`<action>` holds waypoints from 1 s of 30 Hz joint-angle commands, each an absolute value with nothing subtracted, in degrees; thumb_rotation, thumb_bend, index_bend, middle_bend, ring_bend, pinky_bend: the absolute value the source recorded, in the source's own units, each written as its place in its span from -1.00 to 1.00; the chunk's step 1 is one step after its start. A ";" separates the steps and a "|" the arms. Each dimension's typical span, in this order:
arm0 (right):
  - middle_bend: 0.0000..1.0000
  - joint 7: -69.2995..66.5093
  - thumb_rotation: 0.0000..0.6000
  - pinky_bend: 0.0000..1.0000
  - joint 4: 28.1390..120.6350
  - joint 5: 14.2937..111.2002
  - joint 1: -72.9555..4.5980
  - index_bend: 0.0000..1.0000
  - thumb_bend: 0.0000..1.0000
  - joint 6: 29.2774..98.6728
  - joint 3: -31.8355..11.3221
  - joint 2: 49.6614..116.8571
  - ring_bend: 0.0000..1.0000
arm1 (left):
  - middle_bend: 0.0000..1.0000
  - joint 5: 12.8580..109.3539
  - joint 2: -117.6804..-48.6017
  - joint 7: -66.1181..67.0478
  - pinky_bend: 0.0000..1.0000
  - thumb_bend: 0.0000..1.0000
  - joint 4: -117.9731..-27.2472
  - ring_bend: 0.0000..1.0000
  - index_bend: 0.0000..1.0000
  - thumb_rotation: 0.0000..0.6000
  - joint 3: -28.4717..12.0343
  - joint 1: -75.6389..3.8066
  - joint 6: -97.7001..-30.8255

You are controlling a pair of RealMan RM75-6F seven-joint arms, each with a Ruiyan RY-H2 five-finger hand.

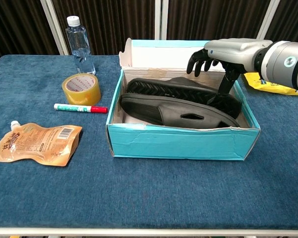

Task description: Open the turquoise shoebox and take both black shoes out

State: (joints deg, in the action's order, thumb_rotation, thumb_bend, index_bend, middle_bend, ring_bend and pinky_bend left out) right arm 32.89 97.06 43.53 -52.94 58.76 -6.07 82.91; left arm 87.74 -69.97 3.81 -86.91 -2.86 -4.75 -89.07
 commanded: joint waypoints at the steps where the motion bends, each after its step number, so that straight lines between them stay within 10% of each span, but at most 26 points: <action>1: -0.46 35.05 1.00 -0.59 97.09 42.00 -53.07 -0.48 -0.93 60.29 -5.88 84.06 -0.53 | -0.64 87.69 -70.01 3.77 -0.77 -0.96 -86.83 -0.84 -0.54 1.00 -2.88 -4.84 -88.88; 10: -0.38 39.82 1.00 -0.55 95.88 38.17 -53.49 -0.44 -0.80 61.37 -5.54 85.91 -0.42 | -0.64 87.67 -70.15 3.58 -0.77 -0.96 -86.61 -0.84 -0.54 1.00 -3.11 -5.21 -88.49; 22: 0.04 44.53 1.00 -0.46 91.44 45.70 -53.48 0.19 0.18 64.68 -3.73 88.77 0.13 | -0.64 87.49 -70.29 3.26 -0.77 -0.96 -86.27 -0.84 -0.54 1.00 -3.08 -5.17 -88.42; 30: 0.06 48.08 1.00 -0.45 92.94 54.09 -53.63 0.21 0.31 65.28 -1.98 85.39 0.13 | -0.64 87.23 -70.35 3.29 -0.77 -0.96 -86.21 -0.84 -0.54 1.00 -3.22 -5.33 -88.11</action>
